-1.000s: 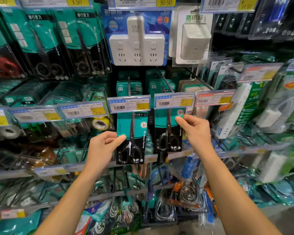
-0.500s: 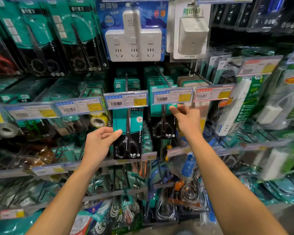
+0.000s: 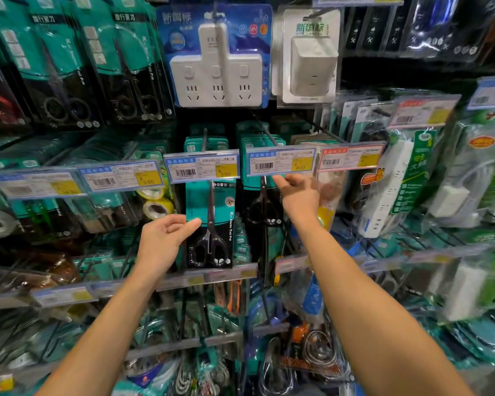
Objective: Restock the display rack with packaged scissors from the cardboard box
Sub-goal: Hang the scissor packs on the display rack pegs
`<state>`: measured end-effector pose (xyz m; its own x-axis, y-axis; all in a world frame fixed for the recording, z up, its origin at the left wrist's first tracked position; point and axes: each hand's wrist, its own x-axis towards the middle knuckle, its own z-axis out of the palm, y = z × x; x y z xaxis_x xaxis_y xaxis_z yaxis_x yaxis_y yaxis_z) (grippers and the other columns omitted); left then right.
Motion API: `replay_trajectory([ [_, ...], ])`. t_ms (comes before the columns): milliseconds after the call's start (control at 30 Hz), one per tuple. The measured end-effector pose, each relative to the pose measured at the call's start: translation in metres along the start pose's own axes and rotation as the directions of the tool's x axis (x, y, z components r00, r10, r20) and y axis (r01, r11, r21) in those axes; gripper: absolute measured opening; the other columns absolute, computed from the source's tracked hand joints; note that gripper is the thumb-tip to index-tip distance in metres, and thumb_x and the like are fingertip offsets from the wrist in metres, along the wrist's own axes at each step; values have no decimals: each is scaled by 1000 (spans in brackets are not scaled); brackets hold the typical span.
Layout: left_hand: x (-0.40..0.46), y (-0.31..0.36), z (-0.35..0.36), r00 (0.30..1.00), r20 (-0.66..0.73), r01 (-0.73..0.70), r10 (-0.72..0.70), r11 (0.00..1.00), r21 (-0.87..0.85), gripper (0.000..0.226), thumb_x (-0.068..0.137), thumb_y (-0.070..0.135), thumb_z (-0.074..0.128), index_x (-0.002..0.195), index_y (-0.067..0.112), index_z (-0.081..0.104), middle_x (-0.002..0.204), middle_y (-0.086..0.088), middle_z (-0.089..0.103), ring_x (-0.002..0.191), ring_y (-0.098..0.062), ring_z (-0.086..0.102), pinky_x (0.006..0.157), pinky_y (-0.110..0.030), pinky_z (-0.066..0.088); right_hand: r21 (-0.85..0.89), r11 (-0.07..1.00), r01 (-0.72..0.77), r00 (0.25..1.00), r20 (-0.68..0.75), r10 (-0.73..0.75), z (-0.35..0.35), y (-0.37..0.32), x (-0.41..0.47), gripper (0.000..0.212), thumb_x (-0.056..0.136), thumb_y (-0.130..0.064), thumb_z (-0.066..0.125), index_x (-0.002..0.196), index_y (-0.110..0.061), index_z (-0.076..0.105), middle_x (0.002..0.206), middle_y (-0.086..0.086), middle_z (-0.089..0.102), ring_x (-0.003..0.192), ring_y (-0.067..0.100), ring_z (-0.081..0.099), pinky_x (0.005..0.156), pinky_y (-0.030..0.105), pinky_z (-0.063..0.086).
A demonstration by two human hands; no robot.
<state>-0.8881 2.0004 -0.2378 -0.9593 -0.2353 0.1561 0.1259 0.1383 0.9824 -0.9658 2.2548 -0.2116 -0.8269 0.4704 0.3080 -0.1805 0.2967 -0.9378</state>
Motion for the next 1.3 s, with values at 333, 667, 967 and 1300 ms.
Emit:
replay_trajectory([
  [333,-4,-1,-9,1000,-10,-7,7,1000,2,13,78,24,82,81,21,70,69,9,71,63,4,64,69,-18,50,-174,976,135,991,49,-128,-8,-12,-11,30,88,-30,68,72,-5,70,67,10,67,65,23,60,68,33,46],
  [667,-20,7,-23,997,60,49,-50,999,11,15,80,23,80,87,14,71,75,3,74,70,-3,68,73,-22,52,-152,981,-122,988,79,135,-21,-8,-53,28,88,-25,71,107,-6,64,93,4,68,83,13,61,73,19,45],
  [967,-38,11,-27,987,100,126,-125,992,-3,10,81,20,80,76,21,71,74,7,77,69,-3,72,60,-12,52,143,965,-221,876,465,132,-18,-26,-150,16,85,-20,74,99,-11,73,92,4,75,90,14,71,81,25,57],
  [1300,-51,5,-24,981,131,142,-142,990,7,11,79,28,82,77,25,71,78,7,78,76,-7,74,65,-16,55,112,973,-200,877,463,127,-21,-23,-164,6,83,-16,77,87,-19,73,80,0,75,75,13,71,70,27,59],
])
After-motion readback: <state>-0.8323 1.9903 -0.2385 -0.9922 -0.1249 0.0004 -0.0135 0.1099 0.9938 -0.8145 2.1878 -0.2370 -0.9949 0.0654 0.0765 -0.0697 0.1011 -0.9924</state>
